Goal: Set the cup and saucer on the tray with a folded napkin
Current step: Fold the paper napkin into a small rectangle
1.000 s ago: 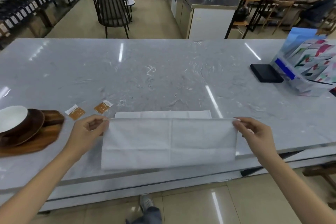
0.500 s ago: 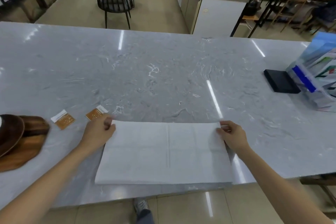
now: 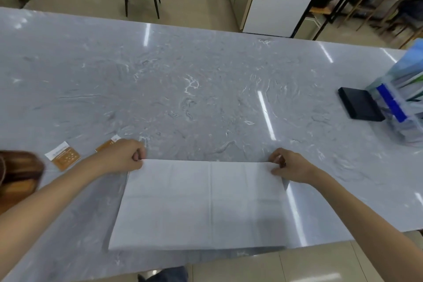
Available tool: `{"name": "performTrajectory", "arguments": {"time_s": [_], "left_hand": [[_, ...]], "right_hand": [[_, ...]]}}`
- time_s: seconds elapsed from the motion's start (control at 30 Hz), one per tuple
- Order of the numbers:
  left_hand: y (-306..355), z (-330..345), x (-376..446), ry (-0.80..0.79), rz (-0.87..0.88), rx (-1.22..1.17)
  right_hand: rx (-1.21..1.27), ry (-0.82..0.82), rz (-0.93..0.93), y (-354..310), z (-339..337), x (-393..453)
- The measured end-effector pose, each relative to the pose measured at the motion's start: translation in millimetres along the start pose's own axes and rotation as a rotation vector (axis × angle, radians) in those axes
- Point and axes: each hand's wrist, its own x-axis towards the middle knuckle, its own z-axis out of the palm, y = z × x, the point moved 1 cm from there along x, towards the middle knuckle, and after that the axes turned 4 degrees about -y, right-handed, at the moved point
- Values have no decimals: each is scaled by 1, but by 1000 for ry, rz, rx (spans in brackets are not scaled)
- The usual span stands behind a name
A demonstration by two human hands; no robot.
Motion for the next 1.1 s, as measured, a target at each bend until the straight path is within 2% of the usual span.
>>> {"name": "performTrajectory", "arguments": {"time_s": [0.17,0.3,0.4,0.5,0.6,0.77,0.9,1.1], "left_hand": [[-2,2,-4,20,75,1],[-10,5,-12,97,97,-31],[-15,-6,-18,114,132,-208],[-15,-23,-29,226,175,-418],[-9,-38,-39,314,142,-632],[6,-57,-57,501,129,-729],[12,-78,-73,587,110,-734],[19,-100,-84,719,172,-731]], "right_hand": [[-22,4,-56,-3,-2,3],[158,85,-145,-4,-7,-10],[407,67,-204,-4,-18,-21],[594,93,-255,-4,-29,-28],[728,149,-298,-6,-39,-33],[735,196,-367,-12,-64,-35],[682,266,-421,-15,-88,-40],[633,393,-529,-19,-117,-48]]}}
